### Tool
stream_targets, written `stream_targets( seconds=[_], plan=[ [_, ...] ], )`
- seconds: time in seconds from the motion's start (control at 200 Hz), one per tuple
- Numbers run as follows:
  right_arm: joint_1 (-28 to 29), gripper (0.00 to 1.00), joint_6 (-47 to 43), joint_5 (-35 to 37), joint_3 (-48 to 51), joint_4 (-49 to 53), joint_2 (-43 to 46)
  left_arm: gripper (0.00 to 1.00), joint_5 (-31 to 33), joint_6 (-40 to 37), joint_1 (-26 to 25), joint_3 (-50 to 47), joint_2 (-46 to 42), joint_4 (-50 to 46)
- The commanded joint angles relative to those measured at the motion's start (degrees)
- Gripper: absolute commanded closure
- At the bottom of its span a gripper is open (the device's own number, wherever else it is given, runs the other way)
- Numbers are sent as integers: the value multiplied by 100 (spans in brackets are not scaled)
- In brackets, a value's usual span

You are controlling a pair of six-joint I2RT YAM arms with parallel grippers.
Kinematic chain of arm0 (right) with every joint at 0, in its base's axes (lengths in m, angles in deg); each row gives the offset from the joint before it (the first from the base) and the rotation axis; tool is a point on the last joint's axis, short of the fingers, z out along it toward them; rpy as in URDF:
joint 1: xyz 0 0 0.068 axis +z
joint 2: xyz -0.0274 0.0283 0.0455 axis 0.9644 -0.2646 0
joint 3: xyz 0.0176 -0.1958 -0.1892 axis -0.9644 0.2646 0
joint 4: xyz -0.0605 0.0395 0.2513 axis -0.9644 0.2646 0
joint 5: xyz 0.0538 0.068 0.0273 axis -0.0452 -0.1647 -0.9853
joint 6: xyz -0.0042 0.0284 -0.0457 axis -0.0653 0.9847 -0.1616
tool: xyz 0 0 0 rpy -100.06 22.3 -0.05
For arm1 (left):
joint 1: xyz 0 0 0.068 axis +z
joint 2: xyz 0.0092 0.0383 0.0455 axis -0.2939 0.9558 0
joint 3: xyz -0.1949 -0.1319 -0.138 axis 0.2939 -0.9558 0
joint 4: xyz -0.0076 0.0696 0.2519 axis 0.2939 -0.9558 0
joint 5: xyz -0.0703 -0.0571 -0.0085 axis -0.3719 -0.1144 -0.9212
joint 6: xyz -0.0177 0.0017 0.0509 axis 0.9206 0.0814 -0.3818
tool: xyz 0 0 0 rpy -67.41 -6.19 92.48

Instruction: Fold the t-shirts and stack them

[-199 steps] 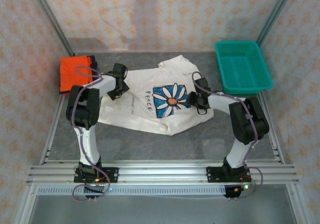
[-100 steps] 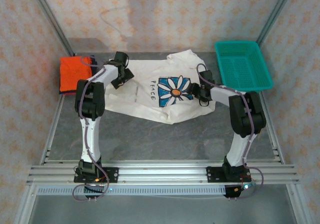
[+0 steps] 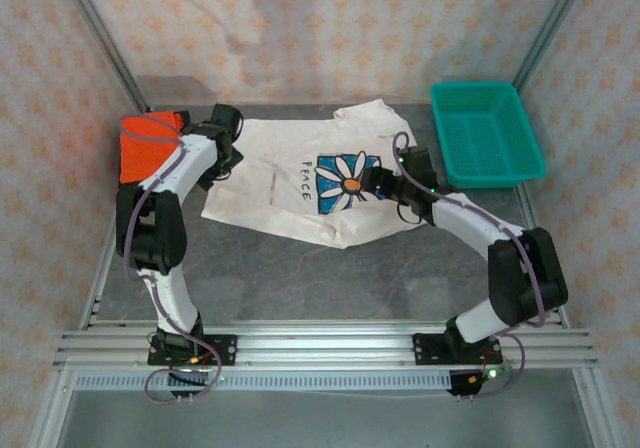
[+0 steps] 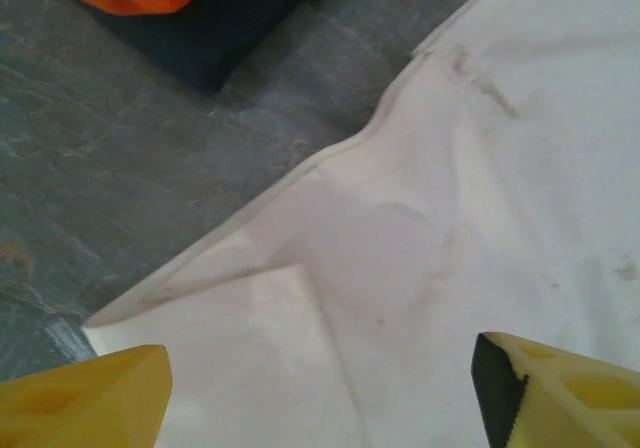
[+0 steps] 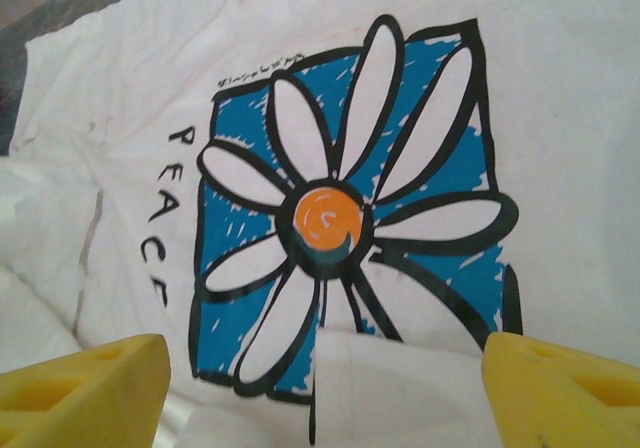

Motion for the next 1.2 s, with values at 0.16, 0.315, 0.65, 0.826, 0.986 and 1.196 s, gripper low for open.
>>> stream_targets(
  seconds=[0.16,0.315,0.65,0.826,0.986,1.196],
  plan=[
    [31,18,-395,-264,134,110,647,35,86,605,-28,455,909,-775],
    [38,18,-320,-234,232,77,723,40,24,687,-26,647,1235,-848],
    [33,18,-304,-204,278,101,754,52,39,683,25,877,1594,-892],
    [35,18,-319,-166,270,144,778,58,-56,683,86,828,1680,-865],
    [34,18,-286,-157,305,140,795,71,-72,665,99,797,1681,-861],
    [40,18,-226,-172,321,133,845,89,-21,621,99,696,1483,-892]
  ],
)
